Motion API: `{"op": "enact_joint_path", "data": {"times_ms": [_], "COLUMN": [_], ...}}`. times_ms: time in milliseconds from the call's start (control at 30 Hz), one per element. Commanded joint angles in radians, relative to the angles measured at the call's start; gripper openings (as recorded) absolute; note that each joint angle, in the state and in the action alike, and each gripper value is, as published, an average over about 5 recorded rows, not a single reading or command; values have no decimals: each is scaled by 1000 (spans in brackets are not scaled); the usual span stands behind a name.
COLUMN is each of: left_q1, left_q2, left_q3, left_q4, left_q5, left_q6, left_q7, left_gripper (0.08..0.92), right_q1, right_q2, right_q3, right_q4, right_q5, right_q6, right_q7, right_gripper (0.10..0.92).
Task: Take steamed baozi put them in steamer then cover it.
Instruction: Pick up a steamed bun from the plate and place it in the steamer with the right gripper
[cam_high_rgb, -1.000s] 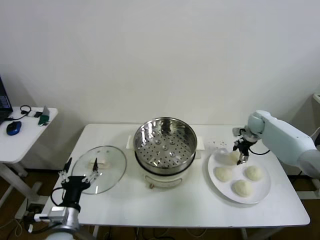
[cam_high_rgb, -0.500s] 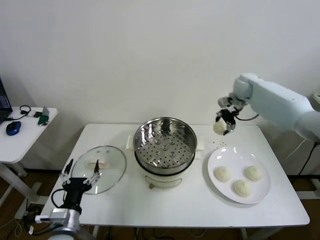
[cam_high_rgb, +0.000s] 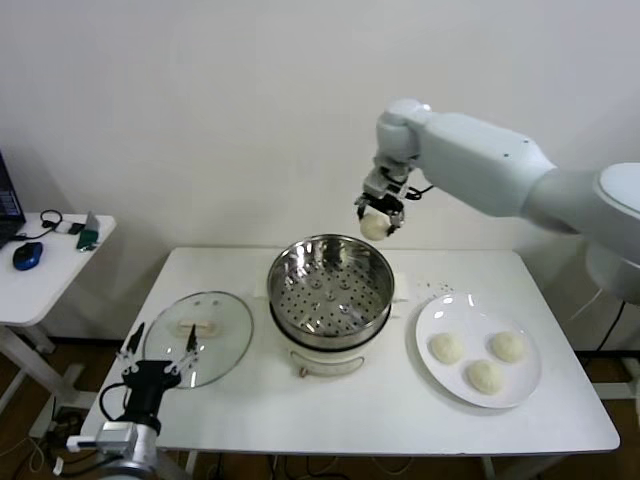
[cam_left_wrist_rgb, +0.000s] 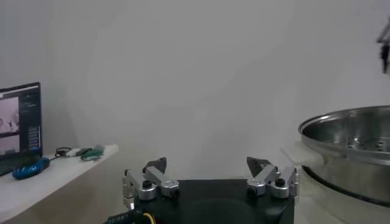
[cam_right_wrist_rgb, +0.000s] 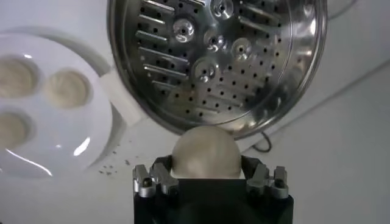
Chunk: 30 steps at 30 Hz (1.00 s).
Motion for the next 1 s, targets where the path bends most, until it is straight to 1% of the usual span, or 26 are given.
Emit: {"op": "enact_joint_path", "data": {"times_ms": [33,267,600,833,1000], "left_q1": [3,6,20,21,25], "left_q2": [4,4,6,4,3], "left_q3": [-3,-4,-10,-7,-8], "left_q4": [-7,-10,-2,0,2], "left_q5": [0,0,-1,3,3], "left_q6": [8,10,3,4,2], "left_q7": [0,0,-1,-2,-3], "left_gripper": [823,823,823,823,823], "right_q1": [-108,-194,-251,-268,-259], "right_q2": [136,167,163,159,143], "right_q3": [82,112,125,140,148], "right_q4": [-4,-53,-89,-103,-93], "right_q5": [-238,-326,-367,-380,-369], "right_q6": [124,154,159,155,151], "right_q7": [13,17,22,27,18], "right_gripper": [739,746,751,817,822]}}
